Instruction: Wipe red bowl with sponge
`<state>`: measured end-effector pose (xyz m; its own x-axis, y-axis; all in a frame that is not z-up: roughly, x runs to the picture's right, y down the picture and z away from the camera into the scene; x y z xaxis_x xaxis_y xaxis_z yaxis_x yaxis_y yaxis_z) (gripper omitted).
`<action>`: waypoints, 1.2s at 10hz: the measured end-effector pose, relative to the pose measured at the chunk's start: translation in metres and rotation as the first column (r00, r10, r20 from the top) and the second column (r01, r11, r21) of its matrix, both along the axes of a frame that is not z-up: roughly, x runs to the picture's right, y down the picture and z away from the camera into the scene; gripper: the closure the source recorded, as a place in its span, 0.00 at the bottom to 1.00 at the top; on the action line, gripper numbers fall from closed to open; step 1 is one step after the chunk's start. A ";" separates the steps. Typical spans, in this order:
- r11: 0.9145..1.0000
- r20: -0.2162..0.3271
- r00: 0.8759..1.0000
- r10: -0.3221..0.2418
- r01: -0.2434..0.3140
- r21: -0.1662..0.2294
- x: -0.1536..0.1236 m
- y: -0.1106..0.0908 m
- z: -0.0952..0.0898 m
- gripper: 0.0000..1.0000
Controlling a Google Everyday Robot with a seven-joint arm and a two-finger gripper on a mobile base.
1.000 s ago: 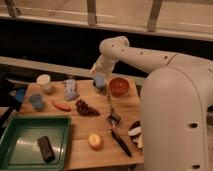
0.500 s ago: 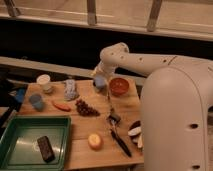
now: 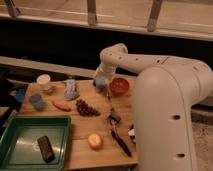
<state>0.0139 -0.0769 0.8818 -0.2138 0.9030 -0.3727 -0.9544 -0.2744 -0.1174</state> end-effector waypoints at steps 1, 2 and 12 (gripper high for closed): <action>1.000 -0.007 1.000 -0.011 0.011 -0.005 0.010 -0.007 0.008 0.32; 1.000 -0.007 1.000 -0.018 0.018 -0.008 0.013 -0.012 0.013 0.32; 0.998 0.129 0.991 0.034 -0.028 -0.047 -0.001 -0.005 0.041 0.32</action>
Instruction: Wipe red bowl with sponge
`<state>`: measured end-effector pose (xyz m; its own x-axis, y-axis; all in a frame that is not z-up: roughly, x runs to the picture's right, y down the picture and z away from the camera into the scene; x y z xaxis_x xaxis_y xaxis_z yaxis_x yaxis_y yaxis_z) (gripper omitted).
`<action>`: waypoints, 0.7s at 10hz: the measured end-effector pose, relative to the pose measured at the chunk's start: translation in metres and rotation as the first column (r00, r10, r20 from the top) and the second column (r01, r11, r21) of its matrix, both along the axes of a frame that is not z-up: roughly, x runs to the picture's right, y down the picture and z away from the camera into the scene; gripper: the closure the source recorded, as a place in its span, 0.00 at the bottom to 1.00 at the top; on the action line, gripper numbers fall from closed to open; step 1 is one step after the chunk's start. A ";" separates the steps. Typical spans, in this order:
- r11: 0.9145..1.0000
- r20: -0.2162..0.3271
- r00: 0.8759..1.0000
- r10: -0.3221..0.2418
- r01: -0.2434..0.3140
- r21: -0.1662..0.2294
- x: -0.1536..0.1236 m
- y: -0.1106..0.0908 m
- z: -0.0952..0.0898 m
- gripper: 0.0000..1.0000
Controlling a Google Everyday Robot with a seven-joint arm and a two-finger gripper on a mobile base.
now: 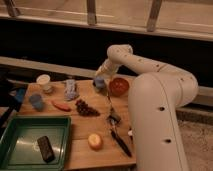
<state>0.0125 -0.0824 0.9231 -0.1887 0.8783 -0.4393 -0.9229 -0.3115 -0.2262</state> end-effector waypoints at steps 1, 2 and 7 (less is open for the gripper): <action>1.000 0.011 1.000 0.001 -0.001 -0.005 -0.001 0.002 0.000 0.32; 1.000 0.025 1.000 -0.005 0.005 -0.008 -0.007 0.003 0.001 0.32; 0.993 0.038 0.993 -0.111 0.112 -0.026 -0.035 0.012 0.004 0.32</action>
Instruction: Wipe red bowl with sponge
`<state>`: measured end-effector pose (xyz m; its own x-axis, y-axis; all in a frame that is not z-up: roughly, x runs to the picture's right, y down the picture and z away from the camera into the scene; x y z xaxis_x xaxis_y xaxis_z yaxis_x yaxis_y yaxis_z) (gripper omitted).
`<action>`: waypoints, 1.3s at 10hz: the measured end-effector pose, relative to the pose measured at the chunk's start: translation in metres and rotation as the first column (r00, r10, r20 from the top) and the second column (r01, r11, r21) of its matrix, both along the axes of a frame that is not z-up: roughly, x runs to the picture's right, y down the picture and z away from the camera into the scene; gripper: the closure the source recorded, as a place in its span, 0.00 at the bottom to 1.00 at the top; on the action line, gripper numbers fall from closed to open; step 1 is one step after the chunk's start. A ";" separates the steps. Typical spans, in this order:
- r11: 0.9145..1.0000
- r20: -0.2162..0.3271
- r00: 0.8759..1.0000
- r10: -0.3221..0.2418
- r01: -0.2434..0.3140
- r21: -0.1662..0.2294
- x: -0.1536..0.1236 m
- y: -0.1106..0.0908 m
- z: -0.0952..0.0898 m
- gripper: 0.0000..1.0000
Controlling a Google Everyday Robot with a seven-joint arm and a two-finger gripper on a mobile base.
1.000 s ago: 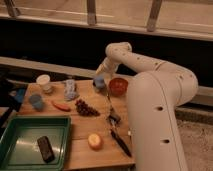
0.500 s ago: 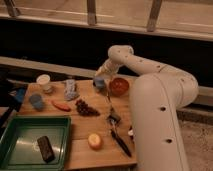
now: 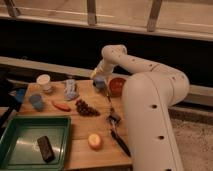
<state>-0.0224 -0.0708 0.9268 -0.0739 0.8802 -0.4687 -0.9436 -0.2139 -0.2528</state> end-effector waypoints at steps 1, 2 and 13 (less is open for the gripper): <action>1.000 0.000 1.000 -0.028 0.028 -0.013 -0.006 0.004 0.002 0.32; 0.999 -0.006 0.999 -0.046 0.046 -0.026 -0.006 0.008 0.006 0.32; 0.991 -0.068 0.991 -0.115 0.110 -0.073 0.005 0.020 0.016 0.32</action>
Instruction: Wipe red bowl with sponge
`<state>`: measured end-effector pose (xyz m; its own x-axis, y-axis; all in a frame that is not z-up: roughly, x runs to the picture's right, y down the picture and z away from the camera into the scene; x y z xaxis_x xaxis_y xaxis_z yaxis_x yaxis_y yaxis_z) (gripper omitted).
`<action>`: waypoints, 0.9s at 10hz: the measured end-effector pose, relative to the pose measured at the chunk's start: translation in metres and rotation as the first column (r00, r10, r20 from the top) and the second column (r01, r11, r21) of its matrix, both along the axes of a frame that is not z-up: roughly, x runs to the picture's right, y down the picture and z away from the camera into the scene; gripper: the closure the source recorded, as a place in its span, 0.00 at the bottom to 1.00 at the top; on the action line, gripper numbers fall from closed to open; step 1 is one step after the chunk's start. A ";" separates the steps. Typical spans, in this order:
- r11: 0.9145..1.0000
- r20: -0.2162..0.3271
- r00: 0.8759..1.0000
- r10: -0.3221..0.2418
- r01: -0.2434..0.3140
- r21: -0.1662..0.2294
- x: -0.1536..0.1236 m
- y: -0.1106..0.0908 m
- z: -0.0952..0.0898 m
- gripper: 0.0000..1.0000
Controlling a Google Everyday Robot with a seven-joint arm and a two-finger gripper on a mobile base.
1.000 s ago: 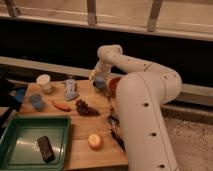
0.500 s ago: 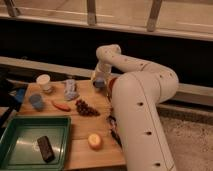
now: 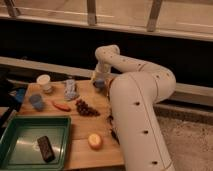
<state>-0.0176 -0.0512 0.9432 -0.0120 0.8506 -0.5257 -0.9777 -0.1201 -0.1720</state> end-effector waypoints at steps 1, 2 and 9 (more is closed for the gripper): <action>1.000 0.001 1.000 -0.001 0.001 -0.001 -0.001 0.001 0.000 0.33; 1.000 0.022 1.000 0.019 -0.019 0.002 -0.002 0.001 0.000 0.41; 0.996 0.043 0.996 0.077 -0.079 0.039 0.005 -0.009 -0.015 1.00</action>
